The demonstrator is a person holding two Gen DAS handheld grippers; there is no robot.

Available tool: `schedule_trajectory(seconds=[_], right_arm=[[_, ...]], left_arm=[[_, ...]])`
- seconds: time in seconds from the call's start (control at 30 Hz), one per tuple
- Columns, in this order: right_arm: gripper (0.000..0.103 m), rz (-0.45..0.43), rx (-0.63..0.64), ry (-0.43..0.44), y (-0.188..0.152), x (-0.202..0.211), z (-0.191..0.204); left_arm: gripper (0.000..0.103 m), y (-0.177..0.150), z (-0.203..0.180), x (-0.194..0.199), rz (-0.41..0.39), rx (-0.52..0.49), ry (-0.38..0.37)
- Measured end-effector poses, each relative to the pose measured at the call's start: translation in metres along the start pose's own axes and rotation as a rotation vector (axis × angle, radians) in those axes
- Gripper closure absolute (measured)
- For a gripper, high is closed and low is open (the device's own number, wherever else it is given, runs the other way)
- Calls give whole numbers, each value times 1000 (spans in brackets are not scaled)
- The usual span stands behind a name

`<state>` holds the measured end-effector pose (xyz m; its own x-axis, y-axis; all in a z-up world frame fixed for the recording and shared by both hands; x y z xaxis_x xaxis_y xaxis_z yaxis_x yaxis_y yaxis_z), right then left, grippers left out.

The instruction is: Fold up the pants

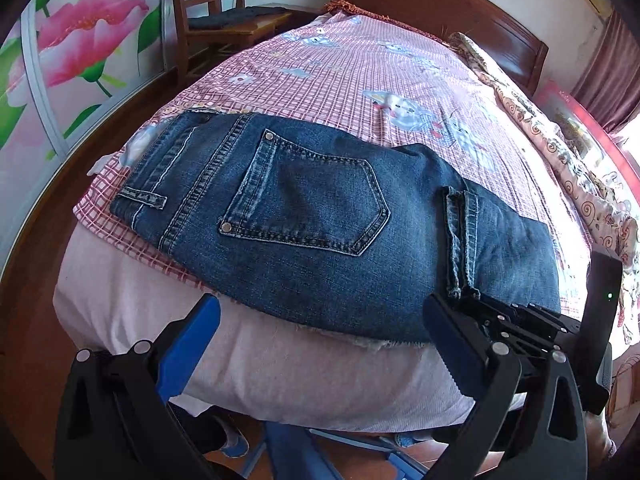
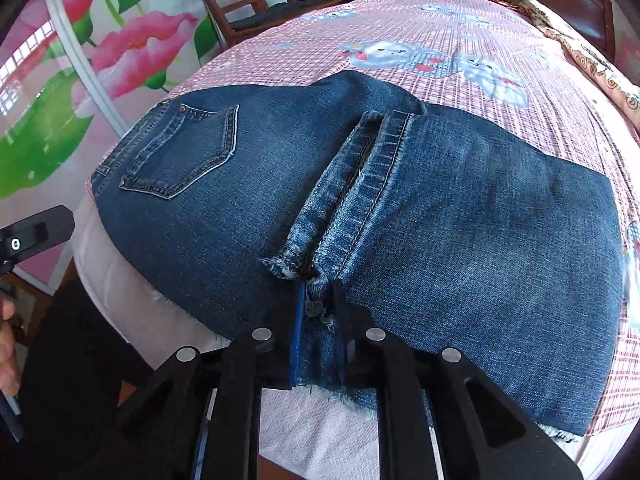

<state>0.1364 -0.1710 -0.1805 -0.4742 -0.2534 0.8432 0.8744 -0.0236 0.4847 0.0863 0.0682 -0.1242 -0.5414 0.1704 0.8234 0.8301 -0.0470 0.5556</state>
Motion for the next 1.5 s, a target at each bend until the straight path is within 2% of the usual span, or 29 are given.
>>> schedule_trajectory(seconds=[0.07,0.17,0.27,0.37,0.43,0.47,0.5,0.6,0.7,0.77,0.8,0.83,0.87,0.93,1.0,1.1,1.17,1.23,1.27,1.33,1.5], right_arm=[[91,-1,-24,23,3,13,0],[91,-56,-79,73,11,37,-5],[91,-92,-167,111,26,43,-16],[91,-42,-169,124,31,30,-11],[81,48,-88,103,21,13,5],[69,104,-65,73,14,1,9],[64,118,-60,44,8,-6,10],[64,72,-109,73,9,7,9],[64,-50,-174,171,22,38,9],[63,-70,-245,212,28,41,1],[53,-21,-279,230,27,29,-4],[47,60,-294,206,22,10,-8],[46,135,-290,133,14,-9,-14],[46,86,-300,167,10,-11,-15],[45,87,-323,182,10,-9,-16],[45,99,-311,185,9,-11,-16],[45,103,-298,176,10,-12,-16],[45,105,-286,170,12,-12,-14],[45,104,-292,172,12,-12,-15],[45,101,-306,183,12,-12,-16],[45,100,-302,181,11,-12,-18]], left_arm=[[2,-2,0,-1,9,-6,8],[2,-4,2,-3,15,-2,10],[2,-7,2,-7,30,-2,9],[2,-9,4,-9,40,0,12],[2,-9,5,-10,44,1,12],[2,-9,6,-11,44,1,15],[2,-9,7,-12,46,2,15],[2,-10,12,-15,59,11,6],[2,-13,23,-13,52,47,-4],[2,-14,37,-10,22,104,-37],[2,-14,47,-9,6,146,-54],[2,-15,59,-9,-7,204,-88],[2,-14,72,-10,-23,271,-146],[2,-13,100,-16,-55,417,-262],[2,-10,129,-19,-105,548,-358],[2,-6,167,-28,-140,709,-415],[2,-2,182,-30,-175,758,-438],[2,2,189,-34,-200,797,-497],[2,4,191,-37,-192,801,-500],[2,6,194,-46,-145,798,-440],[2,4,191,-63,-129,829,-475]])
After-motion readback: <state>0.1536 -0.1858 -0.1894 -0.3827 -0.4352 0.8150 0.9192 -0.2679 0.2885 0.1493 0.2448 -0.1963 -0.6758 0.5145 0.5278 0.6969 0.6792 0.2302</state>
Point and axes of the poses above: each gripper's, at about its wrist camera, not at the fingertips, and x roughly against the way its jaws point, z to its left, y to its top, the point moved 4 cm from there along -x, roughly the way its jaws point, and after that the axes turned 9 degrees about -x, right-handed, at the moved point
